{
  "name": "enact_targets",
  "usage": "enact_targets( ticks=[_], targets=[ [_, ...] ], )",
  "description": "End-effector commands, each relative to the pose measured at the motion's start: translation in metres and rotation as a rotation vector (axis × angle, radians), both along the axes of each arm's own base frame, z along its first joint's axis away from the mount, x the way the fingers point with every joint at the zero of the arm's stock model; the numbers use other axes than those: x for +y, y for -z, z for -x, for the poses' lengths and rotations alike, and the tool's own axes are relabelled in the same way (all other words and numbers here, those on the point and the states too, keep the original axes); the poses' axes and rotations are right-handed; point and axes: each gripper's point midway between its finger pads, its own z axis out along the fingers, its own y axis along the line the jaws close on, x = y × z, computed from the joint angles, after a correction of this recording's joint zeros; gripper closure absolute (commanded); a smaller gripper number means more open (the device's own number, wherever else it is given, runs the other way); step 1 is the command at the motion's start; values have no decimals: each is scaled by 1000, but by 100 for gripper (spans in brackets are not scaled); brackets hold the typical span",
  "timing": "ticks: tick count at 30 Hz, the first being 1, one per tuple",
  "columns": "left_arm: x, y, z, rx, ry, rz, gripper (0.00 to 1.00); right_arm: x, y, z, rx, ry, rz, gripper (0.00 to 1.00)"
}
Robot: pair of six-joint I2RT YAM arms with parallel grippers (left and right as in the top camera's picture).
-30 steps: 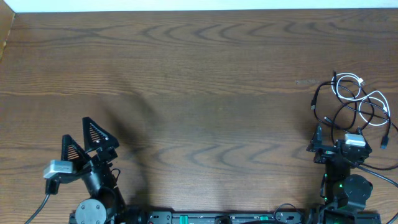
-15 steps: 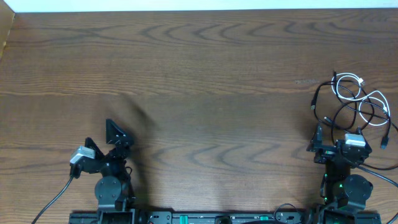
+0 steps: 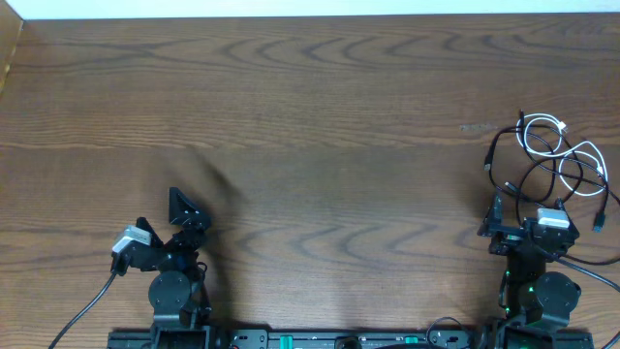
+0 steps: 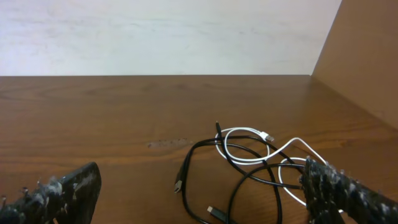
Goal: Untangle cables
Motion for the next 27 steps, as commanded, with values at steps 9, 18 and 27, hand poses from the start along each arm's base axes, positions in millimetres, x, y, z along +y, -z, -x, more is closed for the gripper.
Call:
enact_targets(
  ticks=[9, 18, 27],
  targets=[
    [2, 16, 1, 52, -11, -1, 2, -1, 0, 0, -4, 7, -11, 1],
    [1, 16, 1, 52, -10, -1, 2, -1, 0, 0, -5, 7, -11, 1],
    [-25, 10, -9, 23, 152, 2, 2, -1, 0, 0, -5, 7, -11, 1]
  ],
)
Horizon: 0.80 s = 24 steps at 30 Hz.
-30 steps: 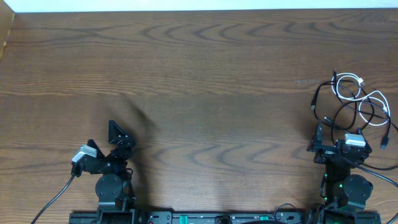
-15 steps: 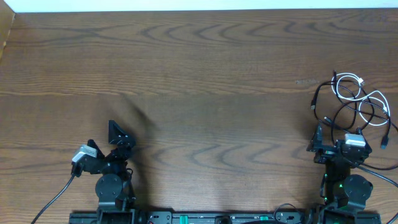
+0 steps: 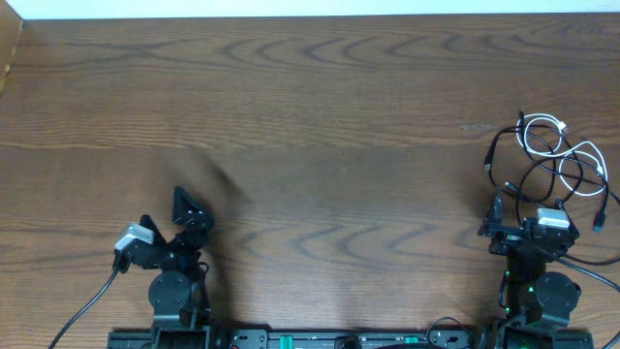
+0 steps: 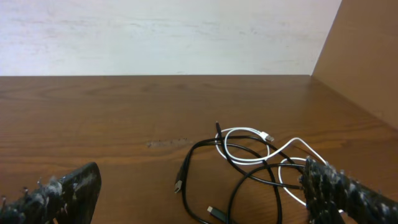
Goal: Untangle cables
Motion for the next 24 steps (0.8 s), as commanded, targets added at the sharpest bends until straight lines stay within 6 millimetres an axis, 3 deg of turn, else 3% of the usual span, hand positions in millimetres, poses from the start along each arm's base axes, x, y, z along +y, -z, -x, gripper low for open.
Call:
enact_targets(
  ticks=[1, 5, 9, 12, 16, 19, 24],
  targets=[
    [-19, 8, -6, 15, 112, -1, 2, -1, 0, 0, -4, 7, -11, 1],
    [-37, 5, -10, 4, 223, 6, 2, -1, 0, 0, -4, 7, -11, 1],
    [-42, 3, -11, -5, 252, 5, 2, -1, 0, 0, -4, 7, -11, 1],
    [-42, -4, -11, -11, 257, -91, 2, -1, 0, 0, -4, 7, -11, 1],
    [-43, -8, -11, 35, 265, -350, 2, -1, 0, 0, -4, 7, -11, 1],
    [-53, -7, -12, 40, 325, -423, 2, -1, 0, 0, -4, 7, -11, 1],
    [-66, 14, -11, 110, 421, -408, 2, -1, 0, 0, -4, 7, -11, 1]
  ],
)
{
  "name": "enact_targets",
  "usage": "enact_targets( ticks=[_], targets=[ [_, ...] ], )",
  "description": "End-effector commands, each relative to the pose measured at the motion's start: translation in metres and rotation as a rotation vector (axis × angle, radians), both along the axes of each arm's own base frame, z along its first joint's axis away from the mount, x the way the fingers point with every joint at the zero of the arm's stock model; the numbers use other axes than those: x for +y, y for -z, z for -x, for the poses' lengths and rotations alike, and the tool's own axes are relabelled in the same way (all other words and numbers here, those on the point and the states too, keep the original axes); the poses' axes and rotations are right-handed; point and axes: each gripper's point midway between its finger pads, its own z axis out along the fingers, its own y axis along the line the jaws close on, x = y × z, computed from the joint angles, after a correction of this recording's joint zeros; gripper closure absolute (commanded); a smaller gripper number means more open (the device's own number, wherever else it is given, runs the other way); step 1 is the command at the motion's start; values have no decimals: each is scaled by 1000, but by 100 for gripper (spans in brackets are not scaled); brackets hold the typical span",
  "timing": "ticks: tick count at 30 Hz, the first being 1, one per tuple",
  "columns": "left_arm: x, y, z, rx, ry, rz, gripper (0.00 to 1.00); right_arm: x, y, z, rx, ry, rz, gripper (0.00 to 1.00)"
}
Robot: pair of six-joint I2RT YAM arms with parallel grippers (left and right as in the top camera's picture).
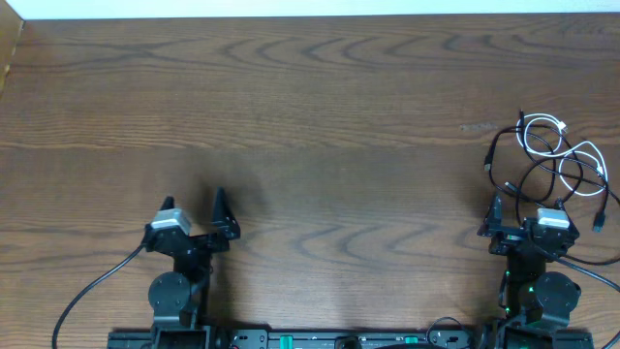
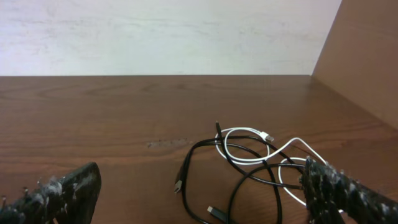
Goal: Untangle cables
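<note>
A tangle of black and white cables lies at the table's right side; in the right wrist view the cables spread just ahead of the fingers. My right gripper sits near the front edge right behind the tangle and stands open. Its right fingertip overlaps a white loop, and nothing is held between the fingers. My left gripper is at the front left, far from the cables. It looks open, with one dark finger showing and nothing in it.
The wooden table stretches wide between the two arms. A pale wall runs along the far edge, and a brown side panel rises at the right, close to the cables.
My left gripper has turned and shifted to the right; its wrist camera now sits level and higher in the overhead view. The right gripper and the cables are unchanged.
The left gripper first lay rolled over at the front left, then stood slightly shifted, and now stands level further right. The right gripper stayed open behind the tangle throughout, and the cables kept the same shape.
</note>
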Motion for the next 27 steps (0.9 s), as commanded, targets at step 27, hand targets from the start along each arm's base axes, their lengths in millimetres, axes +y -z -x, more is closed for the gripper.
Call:
enact_targets(
  ticks=[27],
  targets=[
    [-11, 29, 2, 105, 82, -174, 2, -1, 0, 0, -4, 7, -11, 1]
  ],
)
